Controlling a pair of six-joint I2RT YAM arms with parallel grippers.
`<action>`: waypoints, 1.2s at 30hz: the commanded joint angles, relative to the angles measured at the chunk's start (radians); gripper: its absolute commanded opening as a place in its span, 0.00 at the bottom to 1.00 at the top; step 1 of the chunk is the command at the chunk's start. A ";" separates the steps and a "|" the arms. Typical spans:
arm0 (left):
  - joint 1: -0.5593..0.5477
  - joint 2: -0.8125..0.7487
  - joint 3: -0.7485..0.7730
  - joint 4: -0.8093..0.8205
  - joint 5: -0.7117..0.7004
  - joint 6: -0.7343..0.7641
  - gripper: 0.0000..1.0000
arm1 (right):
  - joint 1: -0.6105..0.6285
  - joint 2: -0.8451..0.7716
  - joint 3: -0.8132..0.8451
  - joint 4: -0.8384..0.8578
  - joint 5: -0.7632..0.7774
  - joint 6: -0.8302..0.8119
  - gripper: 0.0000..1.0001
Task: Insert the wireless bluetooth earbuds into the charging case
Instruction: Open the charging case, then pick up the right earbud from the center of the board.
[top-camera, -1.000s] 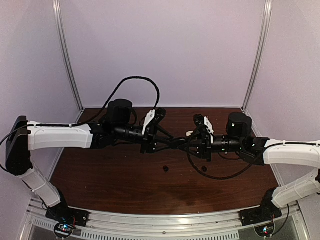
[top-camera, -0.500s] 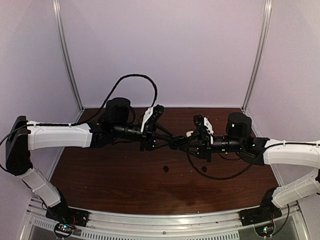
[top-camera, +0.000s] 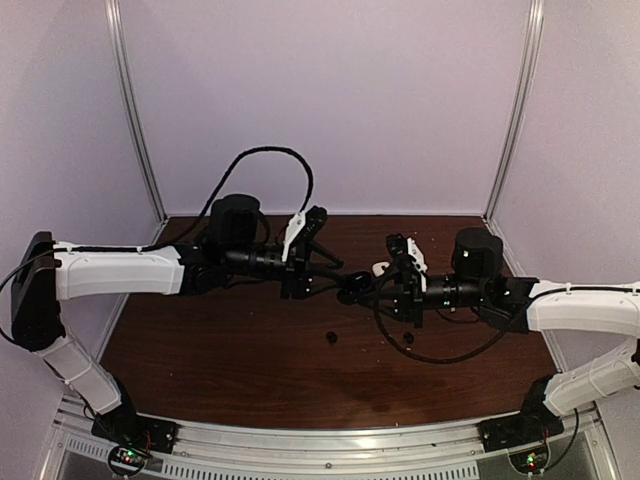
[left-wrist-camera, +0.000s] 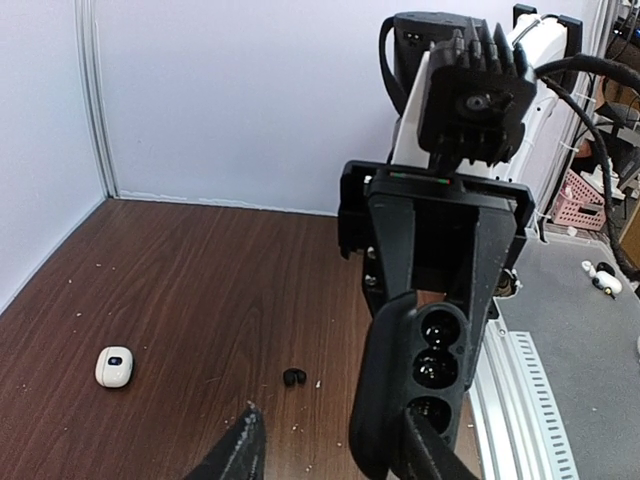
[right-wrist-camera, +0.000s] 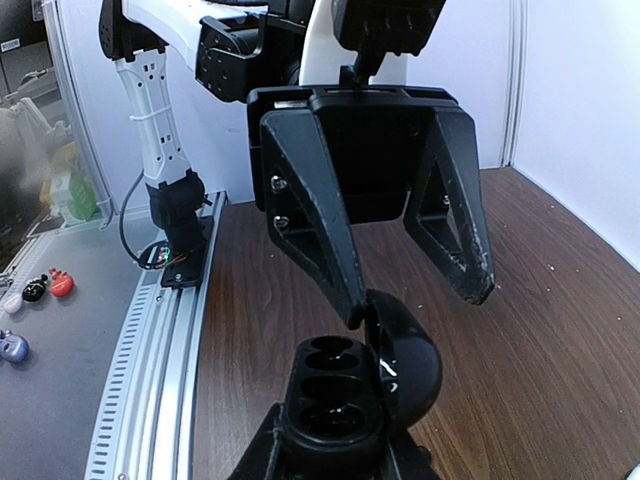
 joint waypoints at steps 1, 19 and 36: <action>0.008 -0.052 -0.011 0.056 0.005 0.003 0.50 | -0.009 -0.022 -0.024 0.058 0.028 0.044 0.00; 0.046 -0.148 -0.158 -0.041 -0.152 0.010 0.50 | -0.109 -0.050 -0.120 0.217 -0.044 0.206 0.00; 0.147 0.354 0.196 -0.491 -0.012 0.386 0.41 | -0.048 -0.154 -0.132 0.114 -0.137 0.081 0.00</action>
